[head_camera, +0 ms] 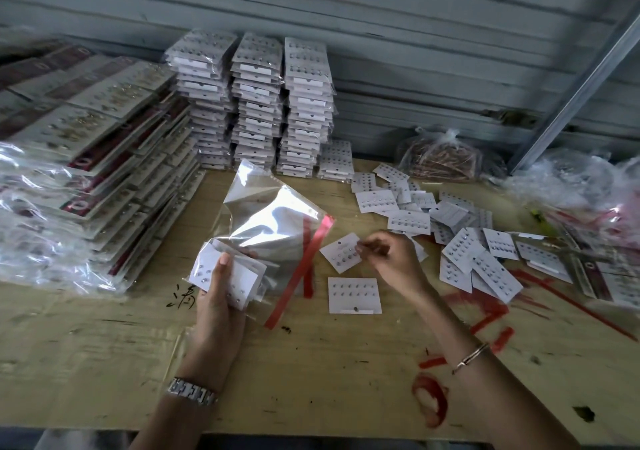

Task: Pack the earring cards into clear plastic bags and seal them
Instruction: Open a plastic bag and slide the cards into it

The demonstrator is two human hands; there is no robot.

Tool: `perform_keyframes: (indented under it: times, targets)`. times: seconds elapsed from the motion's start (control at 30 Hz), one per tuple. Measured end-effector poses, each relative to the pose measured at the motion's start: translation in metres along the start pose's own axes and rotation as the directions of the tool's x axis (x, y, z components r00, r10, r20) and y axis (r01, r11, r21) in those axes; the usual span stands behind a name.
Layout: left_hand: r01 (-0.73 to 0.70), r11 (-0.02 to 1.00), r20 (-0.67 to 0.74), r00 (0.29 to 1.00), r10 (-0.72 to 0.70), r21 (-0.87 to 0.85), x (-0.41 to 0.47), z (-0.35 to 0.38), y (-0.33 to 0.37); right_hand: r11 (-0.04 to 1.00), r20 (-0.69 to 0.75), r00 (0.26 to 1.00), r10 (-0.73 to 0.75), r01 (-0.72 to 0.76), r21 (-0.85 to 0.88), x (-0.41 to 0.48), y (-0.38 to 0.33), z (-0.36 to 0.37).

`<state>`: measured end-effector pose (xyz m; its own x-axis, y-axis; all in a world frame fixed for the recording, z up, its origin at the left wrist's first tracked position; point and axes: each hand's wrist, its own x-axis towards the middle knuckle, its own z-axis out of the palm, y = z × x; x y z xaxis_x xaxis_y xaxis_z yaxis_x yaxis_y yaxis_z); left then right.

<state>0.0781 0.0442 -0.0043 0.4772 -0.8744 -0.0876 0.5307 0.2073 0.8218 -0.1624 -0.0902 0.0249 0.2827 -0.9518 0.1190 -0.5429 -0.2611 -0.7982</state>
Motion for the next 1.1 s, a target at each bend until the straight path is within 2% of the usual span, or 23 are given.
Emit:
perform_keyframes:
  times: [0.07,0.1,0.2,0.27,0.47,0.57,0.7,0.8,0.87,1.1]
  targets:
    - [-0.002,1.000,-0.003,1.000,0.002,-0.004,-0.001,0.000,0.001,0.956,0.098,0.984,-0.147,0.167,-0.241,0.010,0.003,0.000]
    - [0.002,1.000,-0.003,1.000,-0.002,-0.004,-0.001,0.001,0.002,0.930,0.191,0.970,-0.149,0.203,-0.305,0.014,0.005,0.000]
    - [0.016,0.999,-0.014,1.000,-0.016,-0.030,-0.001,0.001,0.003,0.902,0.443,0.894,-0.066,0.243,-0.356,0.022,0.004,0.004]
    - [0.008,0.999,-0.010,1.000,-0.009,-0.047,-0.001,0.001,0.003,0.883,0.504,0.862,-0.048,0.273,-0.383,0.025,0.004,0.007]
    - [-0.002,1.000,0.004,1.000,0.002,-0.024,-0.002,0.002,0.005,0.854,0.524,0.852,0.010,0.265,-0.448,0.031,0.002,0.001]
    - [0.018,1.000,-0.004,1.000,-0.018,-0.015,-0.003,0.003,0.006,0.827,0.472,0.882,-0.004,0.268,-0.494,0.030,0.007,-0.001]
    - [0.018,0.999,-0.010,1.000,-0.018,-0.037,-0.003,0.004,0.005,0.901,0.393,0.920,0.003,0.168,-0.401,0.023,0.010,-0.007]
    - [0.022,0.998,-0.019,1.000,-0.023,-0.053,-0.004,0.006,0.007,0.909,0.360,0.931,-0.063,0.203,-0.365,0.015,0.007,-0.016]
    - [0.019,0.998,-0.020,1.000,-0.020,-0.068,-0.004,0.007,0.008,0.923,0.402,0.913,-0.065,0.208,-0.323,0.003,0.004,-0.021]
    - [0.041,0.996,-0.038,0.998,-0.044,-0.077,-0.007,0.010,0.011,0.834,0.459,0.884,-0.093,0.321,-0.449,-0.036,0.006,-0.025]
